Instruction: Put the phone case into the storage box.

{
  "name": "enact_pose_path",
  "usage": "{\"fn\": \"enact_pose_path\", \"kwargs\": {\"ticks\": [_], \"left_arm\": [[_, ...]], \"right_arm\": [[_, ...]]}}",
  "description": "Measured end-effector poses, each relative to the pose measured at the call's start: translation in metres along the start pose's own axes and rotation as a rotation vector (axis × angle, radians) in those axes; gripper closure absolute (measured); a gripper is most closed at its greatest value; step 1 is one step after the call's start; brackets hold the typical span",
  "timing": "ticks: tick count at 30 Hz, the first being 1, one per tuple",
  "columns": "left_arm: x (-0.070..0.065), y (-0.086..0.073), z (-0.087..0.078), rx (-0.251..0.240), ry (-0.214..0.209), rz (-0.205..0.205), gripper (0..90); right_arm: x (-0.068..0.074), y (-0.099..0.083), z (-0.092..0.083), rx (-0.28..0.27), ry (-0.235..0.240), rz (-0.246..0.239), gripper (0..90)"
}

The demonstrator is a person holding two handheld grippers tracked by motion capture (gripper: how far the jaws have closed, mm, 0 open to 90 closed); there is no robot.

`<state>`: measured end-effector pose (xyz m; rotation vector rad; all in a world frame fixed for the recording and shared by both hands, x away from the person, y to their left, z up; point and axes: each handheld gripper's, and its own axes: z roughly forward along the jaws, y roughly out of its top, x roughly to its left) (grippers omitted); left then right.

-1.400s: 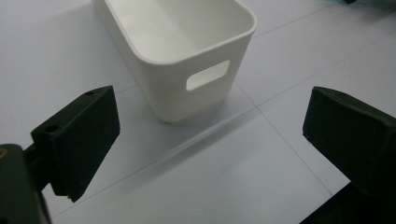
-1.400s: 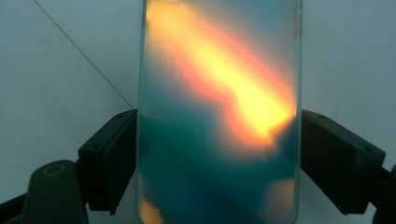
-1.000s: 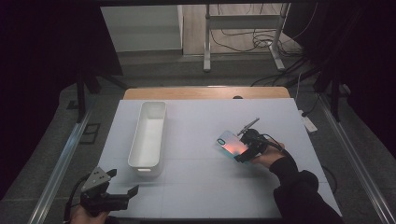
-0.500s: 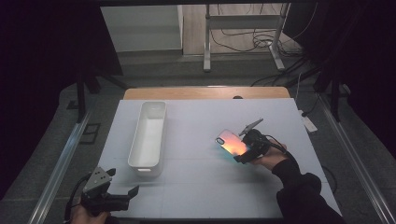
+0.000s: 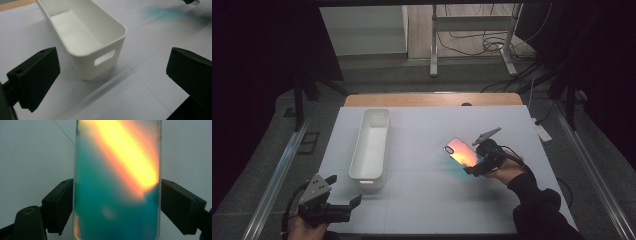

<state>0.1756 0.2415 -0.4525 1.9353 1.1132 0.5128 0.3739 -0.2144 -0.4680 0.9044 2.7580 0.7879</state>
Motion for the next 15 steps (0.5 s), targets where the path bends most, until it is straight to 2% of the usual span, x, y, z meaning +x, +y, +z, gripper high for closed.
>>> {"fn": "enact_pose_path", "kwargs": {"ticks": [3,10,15], "left_arm": [[-0.001,0.003,0.001,-0.005,-0.007,0.006,0.0],[-0.007,0.017,0.009,-0.041,-0.048,0.035,0.0],[-0.010,0.024,0.015,-0.052,-0.082,0.039,0.0]], "right_arm": [[0.002,-0.001,-0.004,-0.014,0.002,0.001,17.2],[0.004,-0.003,-0.011,-0.039,0.006,-0.001,17.2],[0.006,-0.004,-0.018,-0.062,0.010,0.002,17.2]]}}
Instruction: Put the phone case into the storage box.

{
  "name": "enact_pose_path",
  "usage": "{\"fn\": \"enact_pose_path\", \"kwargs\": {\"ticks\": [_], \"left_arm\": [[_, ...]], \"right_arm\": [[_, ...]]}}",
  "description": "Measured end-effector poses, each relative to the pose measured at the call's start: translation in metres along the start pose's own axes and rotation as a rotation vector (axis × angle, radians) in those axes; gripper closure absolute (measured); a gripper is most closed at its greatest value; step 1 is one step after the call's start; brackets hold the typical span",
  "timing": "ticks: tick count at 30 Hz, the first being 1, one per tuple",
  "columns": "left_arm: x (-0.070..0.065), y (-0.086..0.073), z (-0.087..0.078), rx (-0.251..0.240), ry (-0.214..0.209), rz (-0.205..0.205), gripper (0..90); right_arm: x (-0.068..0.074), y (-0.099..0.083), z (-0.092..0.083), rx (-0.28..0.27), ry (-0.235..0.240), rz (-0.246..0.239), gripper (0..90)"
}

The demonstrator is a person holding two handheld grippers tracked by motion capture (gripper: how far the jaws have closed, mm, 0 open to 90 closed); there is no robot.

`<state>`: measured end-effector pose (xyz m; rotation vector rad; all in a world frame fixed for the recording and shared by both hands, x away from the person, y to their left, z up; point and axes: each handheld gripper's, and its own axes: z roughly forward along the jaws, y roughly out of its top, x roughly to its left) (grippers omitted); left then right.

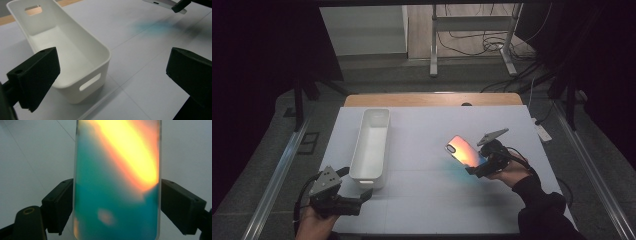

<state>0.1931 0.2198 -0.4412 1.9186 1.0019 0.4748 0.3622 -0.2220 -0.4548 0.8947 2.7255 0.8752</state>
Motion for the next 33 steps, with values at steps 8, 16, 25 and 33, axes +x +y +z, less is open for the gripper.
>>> {"fn": "enact_pose_path", "kwargs": {"ticks": [8,16,25,33], "left_arm": [[-0.004,0.011,0.010,-0.013,-0.033,0.023,0.0],[-0.005,0.017,0.018,-0.017,-0.056,0.033,0.0],[-0.007,0.024,0.029,-0.024,-0.092,0.031,0.1],[-0.008,0.033,0.039,-0.041,-0.128,0.029,0.1]], "right_arm": [[0.004,-0.003,-0.010,-0.037,0.005,-0.003,17.2],[0.008,-0.003,-0.015,-0.062,0.019,-0.010,17.2],[0.013,-0.003,-0.022,-0.097,0.040,-0.018,17.2],[0.017,-0.003,-0.029,-0.139,0.063,-0.018,17.2]]}}
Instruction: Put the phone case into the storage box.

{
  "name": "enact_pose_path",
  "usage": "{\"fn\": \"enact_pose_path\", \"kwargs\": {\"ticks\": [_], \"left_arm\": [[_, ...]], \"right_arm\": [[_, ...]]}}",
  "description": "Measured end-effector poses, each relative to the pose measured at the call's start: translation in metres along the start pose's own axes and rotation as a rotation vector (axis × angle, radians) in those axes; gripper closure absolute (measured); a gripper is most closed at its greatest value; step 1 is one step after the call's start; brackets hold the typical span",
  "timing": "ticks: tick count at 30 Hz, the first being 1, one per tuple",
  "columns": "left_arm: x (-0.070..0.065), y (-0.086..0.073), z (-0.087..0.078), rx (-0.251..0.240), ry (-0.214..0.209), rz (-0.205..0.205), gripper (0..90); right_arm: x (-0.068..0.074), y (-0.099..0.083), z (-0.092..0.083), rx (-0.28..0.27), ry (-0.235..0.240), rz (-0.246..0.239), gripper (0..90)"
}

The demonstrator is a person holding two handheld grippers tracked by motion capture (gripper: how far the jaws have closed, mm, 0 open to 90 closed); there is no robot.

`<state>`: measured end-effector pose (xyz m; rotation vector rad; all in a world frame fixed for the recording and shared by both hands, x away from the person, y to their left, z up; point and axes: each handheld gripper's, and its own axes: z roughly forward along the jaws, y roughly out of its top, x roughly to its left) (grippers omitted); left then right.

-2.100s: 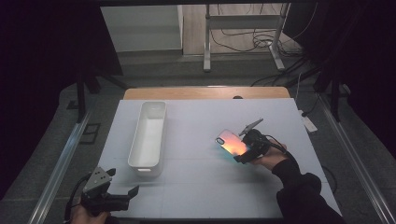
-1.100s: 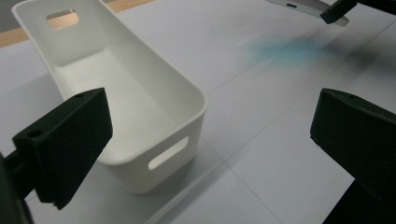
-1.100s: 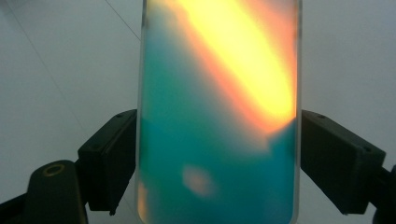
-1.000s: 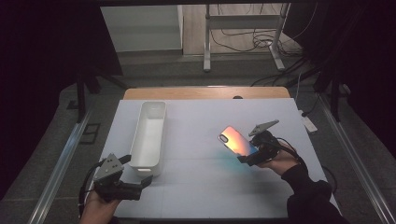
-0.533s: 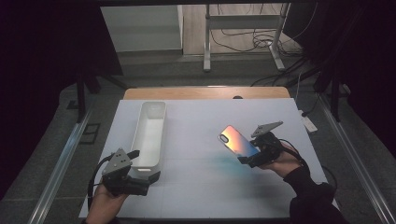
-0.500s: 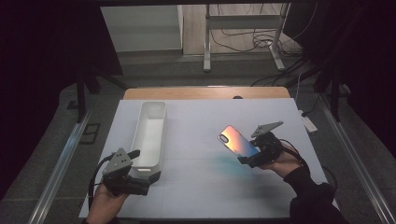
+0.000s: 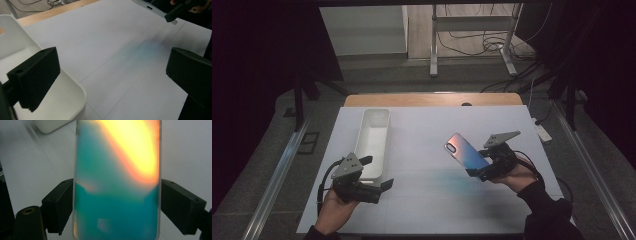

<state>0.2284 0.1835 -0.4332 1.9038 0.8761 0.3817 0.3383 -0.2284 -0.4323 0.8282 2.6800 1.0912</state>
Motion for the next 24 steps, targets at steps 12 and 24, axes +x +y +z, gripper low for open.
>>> {"fn": "enact_pose_path", "kwargs": {"ticks": [12,24], "left_arm": [[-0.001,0.014,0.019,-0.018,-0.056,0.009,0.2],[-0.003,0.025,0.035,-0.029,-0.104,0.029,0.2]], "right_arm": [[0.007,0.002,-0.009,-0.069,0.054,-0.001,17.2],[0.012,0.002,-0.017,-0.133,0.111,0.005,17.2]]}}
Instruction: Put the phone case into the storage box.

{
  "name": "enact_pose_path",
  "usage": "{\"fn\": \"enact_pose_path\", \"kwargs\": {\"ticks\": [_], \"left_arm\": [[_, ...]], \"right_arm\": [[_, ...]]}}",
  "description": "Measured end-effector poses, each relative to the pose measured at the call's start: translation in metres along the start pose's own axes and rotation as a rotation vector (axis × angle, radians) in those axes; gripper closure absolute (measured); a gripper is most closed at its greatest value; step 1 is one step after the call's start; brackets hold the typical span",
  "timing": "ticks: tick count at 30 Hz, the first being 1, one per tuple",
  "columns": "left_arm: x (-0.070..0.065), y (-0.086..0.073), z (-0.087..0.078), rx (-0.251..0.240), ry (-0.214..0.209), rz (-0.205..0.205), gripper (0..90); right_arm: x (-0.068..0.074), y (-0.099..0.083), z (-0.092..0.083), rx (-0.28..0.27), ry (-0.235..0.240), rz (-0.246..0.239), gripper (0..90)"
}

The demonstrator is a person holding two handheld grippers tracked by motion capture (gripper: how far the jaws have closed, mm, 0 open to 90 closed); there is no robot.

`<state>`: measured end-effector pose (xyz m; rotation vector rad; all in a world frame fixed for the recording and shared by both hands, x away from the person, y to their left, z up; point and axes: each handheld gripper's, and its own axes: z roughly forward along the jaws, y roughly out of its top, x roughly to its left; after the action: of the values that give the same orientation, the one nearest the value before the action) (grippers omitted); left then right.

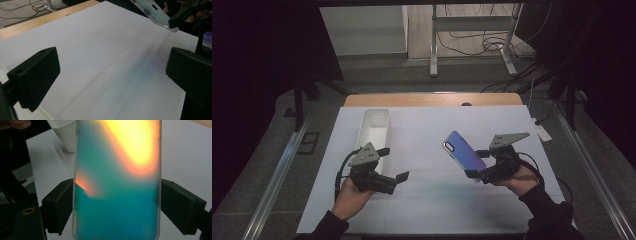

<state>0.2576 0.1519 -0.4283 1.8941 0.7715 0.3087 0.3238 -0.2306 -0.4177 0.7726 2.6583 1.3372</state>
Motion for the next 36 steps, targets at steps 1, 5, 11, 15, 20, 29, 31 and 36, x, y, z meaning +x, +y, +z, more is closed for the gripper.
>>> {"fn": "enact_pose_path", "kwargs": {"ticks": [1,5,11,15,20,29,31,36], "left_arm": [[0.000,0.001,0.001,0.000,-0.004,0.001,0.2],[-0.001,0.004,0.005,-0.005,-0.022,0.006,0.2],[-0.003,0.008,0.011,-0.016,-0.052,0.012,0.2],[-0.005,0.011,0.015,-0.022,-0.077,0.010,0.2],[-0.007,0.016,0.019,-0.036,-0.114,0.018,0.2],[-0.014,0.022,0.026,-0.051,-0.163,0.021,0.2],[-0.015,0.023,0.027,-0.051,-0.174,0.023,0.1],[-0.019,0.025,0.031,-0.054,-0.203,0.028,0.1]], "right_arm": [[0.001,0.000,0.000,-0.006,0.008,0.001,17.2],[0.003,0.001,-0.002,-0.026,0.029,0.000,17.2],[0.006,0.001,-0.004,-0.044,0.049,-0.009,17.2],[0.008,0.002,-0.005,-0.064,0.067,-0.007,17.2],[0.010,0.003,-0.006,-0.089,0.097,-0.006,17.2],[0.014,0.004,-0.006,-0.112,0.133,-0.019,17.1],[0.015,0.004,-0.006,-0.112,0.135,-0.022,17.2],[0.018,0.005,-0.006,-0.121,0.155,-0.027,17.1]]}}
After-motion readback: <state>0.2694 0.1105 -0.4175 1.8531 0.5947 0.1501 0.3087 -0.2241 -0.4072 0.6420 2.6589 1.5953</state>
